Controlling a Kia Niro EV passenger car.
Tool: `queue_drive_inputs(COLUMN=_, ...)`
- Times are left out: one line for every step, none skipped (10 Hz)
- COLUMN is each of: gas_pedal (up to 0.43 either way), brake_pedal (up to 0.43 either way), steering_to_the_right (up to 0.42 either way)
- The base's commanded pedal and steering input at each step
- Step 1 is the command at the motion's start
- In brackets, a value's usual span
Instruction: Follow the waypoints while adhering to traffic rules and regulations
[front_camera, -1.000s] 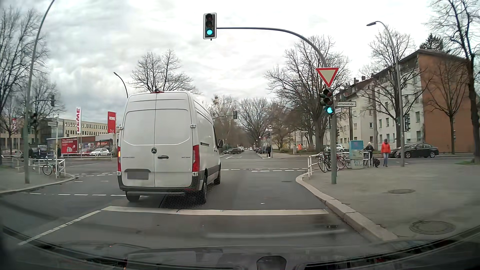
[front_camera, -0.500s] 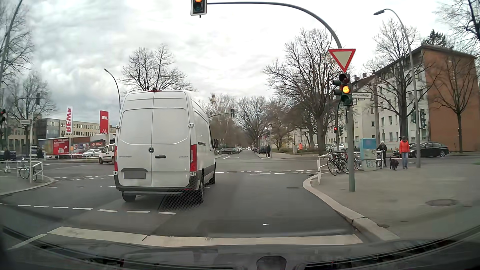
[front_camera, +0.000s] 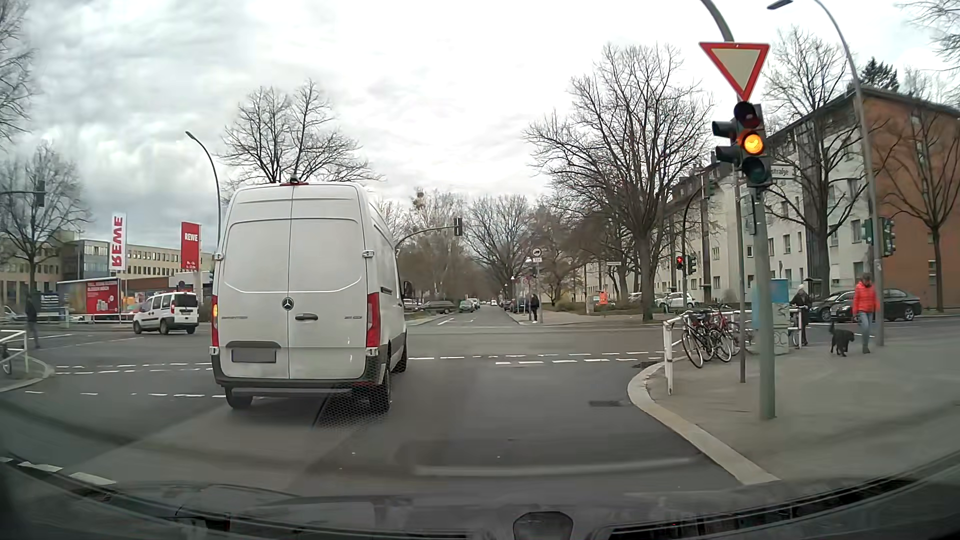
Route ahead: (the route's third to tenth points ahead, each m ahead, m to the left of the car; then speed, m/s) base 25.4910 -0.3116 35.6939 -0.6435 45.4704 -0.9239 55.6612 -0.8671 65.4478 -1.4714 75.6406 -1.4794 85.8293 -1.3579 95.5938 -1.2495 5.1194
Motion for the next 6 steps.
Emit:
queue_drive_inputs(gas_pedal=0.189, brake_pedal=0.018, steering_to_the_right=0.011)
queue_drive_inputs(gas_pedal=0.197, brake_pedal=0.012, steering_to_the_right=0.008)
queue_drive_inputs(gas_pedal=0.228, brake_pedal=0.012, steering_to_the_right=0.008)
queue_drive_inputs(gas_pedal=0.228, brake_pedal=0.018, steering_to_the_right=0.007)
queue_drive_inputs(gas_pedal=0.228, brake_pedal=0.018, steering_to_the_right=0.003)
queue_drive_inputs(gas_pedal=0.228, brake_pedal=0.018, steering_to_the_right=0.002)
